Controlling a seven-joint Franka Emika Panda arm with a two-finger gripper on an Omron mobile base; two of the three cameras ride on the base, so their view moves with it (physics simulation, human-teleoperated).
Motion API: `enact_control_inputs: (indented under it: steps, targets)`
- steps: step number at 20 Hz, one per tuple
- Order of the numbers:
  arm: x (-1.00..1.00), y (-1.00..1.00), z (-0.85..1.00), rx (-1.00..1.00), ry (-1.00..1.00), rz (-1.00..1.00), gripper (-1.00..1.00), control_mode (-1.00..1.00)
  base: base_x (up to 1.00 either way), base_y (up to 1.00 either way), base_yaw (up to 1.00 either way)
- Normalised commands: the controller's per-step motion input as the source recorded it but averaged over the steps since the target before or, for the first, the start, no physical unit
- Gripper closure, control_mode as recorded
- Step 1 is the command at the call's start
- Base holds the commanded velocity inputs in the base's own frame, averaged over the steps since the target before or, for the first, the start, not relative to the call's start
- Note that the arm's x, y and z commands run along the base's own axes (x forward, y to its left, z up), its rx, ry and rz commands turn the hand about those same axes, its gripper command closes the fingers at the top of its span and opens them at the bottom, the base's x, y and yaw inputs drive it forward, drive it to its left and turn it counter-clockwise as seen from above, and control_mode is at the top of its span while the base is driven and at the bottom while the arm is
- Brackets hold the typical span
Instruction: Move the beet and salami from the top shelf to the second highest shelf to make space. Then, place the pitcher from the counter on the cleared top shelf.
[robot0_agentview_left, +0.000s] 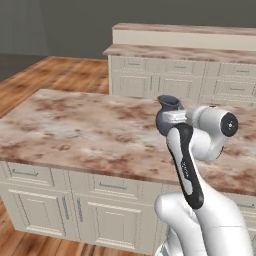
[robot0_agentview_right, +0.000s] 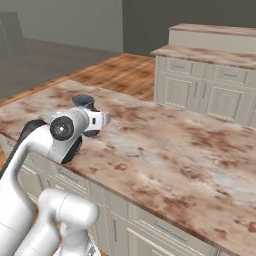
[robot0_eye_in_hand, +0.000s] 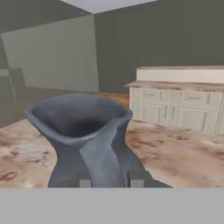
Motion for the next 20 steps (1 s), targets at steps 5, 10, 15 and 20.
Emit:
enact_control_inputs:
  steps: [5, 10, 15, 20]
  targets:
    - [-0.35, 0.00, 0.56, 0.00, 0.00, -0.19, 1.00, -1.00, 0.00, 0.00, 0.00]
    - [-0.48, -0.02, 0.17, 0.00, 0.01, -0.02, 1.00, -1.00, 0.00, 0.00, 0.00]
    - [-0.40, 0.00, 0.15, 0.00, 0.06, 0.00, 1.00, -1.00, 0.00, 0.00, 0.00]
    - [-0.13, 0.00, 0.09, 0.00, 0.06, 0.00, 1.00, -1.00, 0.00, 0.00, 0.00]
